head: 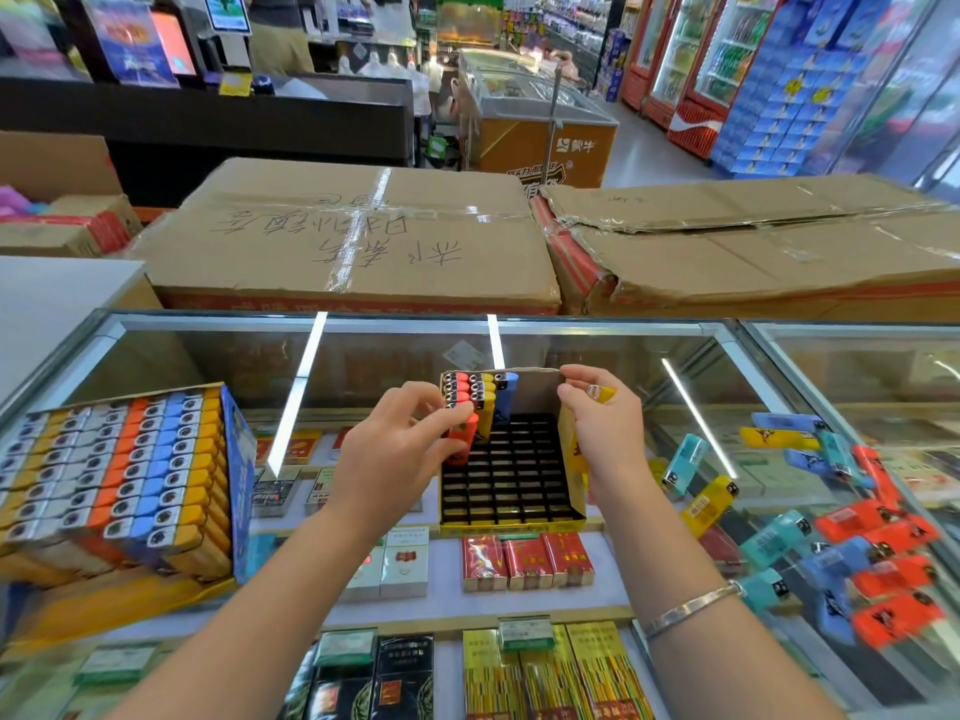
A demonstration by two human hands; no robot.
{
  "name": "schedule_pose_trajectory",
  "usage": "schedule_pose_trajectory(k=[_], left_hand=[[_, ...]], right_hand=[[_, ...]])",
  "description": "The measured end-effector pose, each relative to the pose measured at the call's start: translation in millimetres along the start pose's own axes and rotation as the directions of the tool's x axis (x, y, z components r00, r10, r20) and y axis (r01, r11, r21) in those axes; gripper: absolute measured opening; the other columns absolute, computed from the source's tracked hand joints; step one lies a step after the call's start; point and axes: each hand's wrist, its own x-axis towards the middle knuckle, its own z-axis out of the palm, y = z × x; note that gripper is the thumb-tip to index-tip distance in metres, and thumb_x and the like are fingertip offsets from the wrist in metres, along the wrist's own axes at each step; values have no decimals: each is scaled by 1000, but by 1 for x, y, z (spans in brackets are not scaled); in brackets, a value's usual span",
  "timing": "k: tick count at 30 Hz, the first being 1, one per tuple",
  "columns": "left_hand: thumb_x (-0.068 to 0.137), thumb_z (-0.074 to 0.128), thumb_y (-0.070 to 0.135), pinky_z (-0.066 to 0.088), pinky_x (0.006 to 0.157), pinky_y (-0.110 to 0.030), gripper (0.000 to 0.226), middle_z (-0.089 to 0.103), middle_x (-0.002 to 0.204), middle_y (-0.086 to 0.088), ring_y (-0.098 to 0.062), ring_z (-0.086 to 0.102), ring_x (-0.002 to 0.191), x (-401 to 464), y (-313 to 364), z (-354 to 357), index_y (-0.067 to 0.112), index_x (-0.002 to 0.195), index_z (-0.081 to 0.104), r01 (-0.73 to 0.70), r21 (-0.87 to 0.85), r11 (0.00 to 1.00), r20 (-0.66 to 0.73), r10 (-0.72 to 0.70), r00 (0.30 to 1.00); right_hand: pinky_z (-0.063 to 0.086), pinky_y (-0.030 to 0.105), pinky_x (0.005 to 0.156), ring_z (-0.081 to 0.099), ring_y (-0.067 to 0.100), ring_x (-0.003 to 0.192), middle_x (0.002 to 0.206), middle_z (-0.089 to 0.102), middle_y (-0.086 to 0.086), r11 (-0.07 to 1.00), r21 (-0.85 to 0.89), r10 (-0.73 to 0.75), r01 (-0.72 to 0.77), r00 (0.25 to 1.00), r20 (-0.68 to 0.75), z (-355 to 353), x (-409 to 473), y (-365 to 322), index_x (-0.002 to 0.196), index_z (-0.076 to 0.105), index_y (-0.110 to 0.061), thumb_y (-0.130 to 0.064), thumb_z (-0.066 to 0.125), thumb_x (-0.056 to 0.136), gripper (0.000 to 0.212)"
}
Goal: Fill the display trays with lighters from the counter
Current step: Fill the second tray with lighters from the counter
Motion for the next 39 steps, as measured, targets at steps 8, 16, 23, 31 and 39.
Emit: schedule_pose_trajectory(k=[8,16,23,31,39], left_hand=[[88,52,29,57,64,-30,31,67,106,-7,-20,64,93,-7,-5,5,12,106,71,18,-24,1000,-37,-19,999],[88,56,24,52,77,-22,26,68,100,-2,-12,58,96,-12,-4,10,9,102,71,12,-84,996,-124,-22,992],[89,56,26,54,76,-24,28,69,106,0,-14,63,96,-13,-8,10,11,107,70,3,-32,999,-104,-6,995],[90,45,40,41,87,-19,46,60,122,1,-6,48,113,-6,16,3,12,126,56,213,-153,965,-48,-222,974],[80,70,36,43,87,-30,40,69,94,7,-12,59,89,27,45,-5,18,116,63,125,-226,966,94,-106,990]], right_hand=[[42,7,49,58,3,85,93,63,-5,1000,-11,18,-18,1000,-18,1,0,0,92,64,-27,-9,54,90,20],[38,3,42,54,0,78,87,60,-8,1000,-31,3,-4,1000,-25,1,-1,-1,87,62,-28,-9,54,90,20],[38,4,45,54,-1,72,77,60,-10,999,-50,-24,20,998,-65,3,-4,-1,79,62,-28,-19,55,91,17],[37,19,46,37,8,39,43,39,-6,983,182,43,-24,994,-101,0,-16,-13,51,45,-19,-55,48,90,52],[39,19,43,44,10,46,51,44,-3,983,183,-32,-7,977,209,14,-28,-22,61,48,-19,-63,61,70,46]])
